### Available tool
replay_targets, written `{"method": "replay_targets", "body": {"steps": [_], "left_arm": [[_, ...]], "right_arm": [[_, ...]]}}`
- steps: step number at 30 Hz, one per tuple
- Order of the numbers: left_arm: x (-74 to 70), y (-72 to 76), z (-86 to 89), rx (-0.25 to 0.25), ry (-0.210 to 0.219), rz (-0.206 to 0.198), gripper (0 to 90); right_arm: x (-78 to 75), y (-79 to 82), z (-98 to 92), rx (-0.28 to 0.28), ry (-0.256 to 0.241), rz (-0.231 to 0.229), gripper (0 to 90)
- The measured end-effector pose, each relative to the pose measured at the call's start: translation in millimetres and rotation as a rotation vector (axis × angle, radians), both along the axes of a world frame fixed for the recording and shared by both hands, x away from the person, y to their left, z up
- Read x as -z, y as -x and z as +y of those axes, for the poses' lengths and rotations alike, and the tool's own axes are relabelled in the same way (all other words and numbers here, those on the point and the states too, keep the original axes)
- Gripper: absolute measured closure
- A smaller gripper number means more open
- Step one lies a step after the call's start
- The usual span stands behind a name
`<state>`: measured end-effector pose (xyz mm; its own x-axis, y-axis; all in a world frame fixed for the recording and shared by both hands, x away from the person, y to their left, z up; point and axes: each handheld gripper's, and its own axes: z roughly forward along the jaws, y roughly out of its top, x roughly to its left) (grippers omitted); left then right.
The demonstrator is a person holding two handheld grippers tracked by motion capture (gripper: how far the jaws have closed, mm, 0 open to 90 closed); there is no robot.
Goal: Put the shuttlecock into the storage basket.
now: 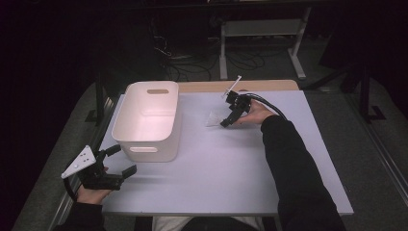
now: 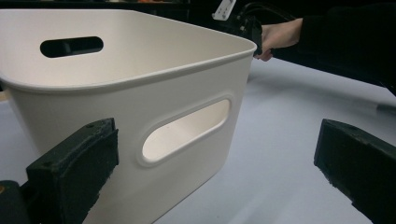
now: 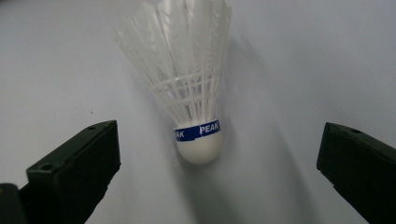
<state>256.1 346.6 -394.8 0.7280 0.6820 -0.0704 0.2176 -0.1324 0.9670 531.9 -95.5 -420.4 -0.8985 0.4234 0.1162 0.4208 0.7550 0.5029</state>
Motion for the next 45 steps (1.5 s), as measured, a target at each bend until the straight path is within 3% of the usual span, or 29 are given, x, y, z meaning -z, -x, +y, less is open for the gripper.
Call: {"method": "replay_targets", "body": {"steps": [2, 3, 8, 10, 14, 19, 20, 28, 30, 38, 45], "left_arm": [[0.0, 0.1, -0.1, 0.000, 0.000, 0.001, 0.0], [-0.1, 0.4, -0.2, 0.000, -0.001, 0.001, 0.0], [-0.1, 0.6, -0.1, -0.001, -0.001, 0.000, 0.0], [-0.1, 0.7, 0.0, -0.001, 0.000, 0.001, 0.0], [0.0, 0.6, -0.1, 0.000, -0.002, 0.001, 0.0], [-0.1, 0.7, 0.0, -0.001, -0.003, 0.001, 0.0], [-0.1, 0.6, -0.1, 0.000, -0.004, 0.001, 0.0], [-0.3, 1.0, -0.5, 0.000, -0.006, 0.003, 0.0], [-0.2, 1.1, -0.2, -0.001, -0.005, 0.003, 0.0], [-0.1, 1.0, -0.2, -0.003, -0.008, 0.005, 0.0], [-0.3, 1.3, -0.3, -0.002, -0.008, 0.004, 0.0]], "right_arm": [[2.2, 0.1, 0.6, -0.011, 0.010, 0.002, 0.8], [2.5, 0.4, 2.0, -0.038, 0.004, 0.013, 10.6], [1.2, 1.1, 2.5, -0.058, 0.006, 0.006, 16.7], [0.2, 2.2, 2.3, -0.082, 0.019, -0.002, 26.0], [-0.4, 3.2, 2.6, -0.110, 0.027, -0.016, 34.3], [1.2, 4.8, 4.0, -0.129, 0.053, -0.025, 40.7], [2.8, 5.9, 4.8, -0.133, 0.072, -0.031, 45.6], [4.7, 6.8, 9.7, -0.150, 0.074, -0.041, 55.2], [5.7, 7.8, 11.9, -0.153, 0.083, -0.053, 62.8], [3.9, 8.0, 12.0, -0.153, 0.083, -0.059, 64.0], [-7.3, 9.2, 10.2, -0.134, 0.042, -0.063, 64.2]]}}
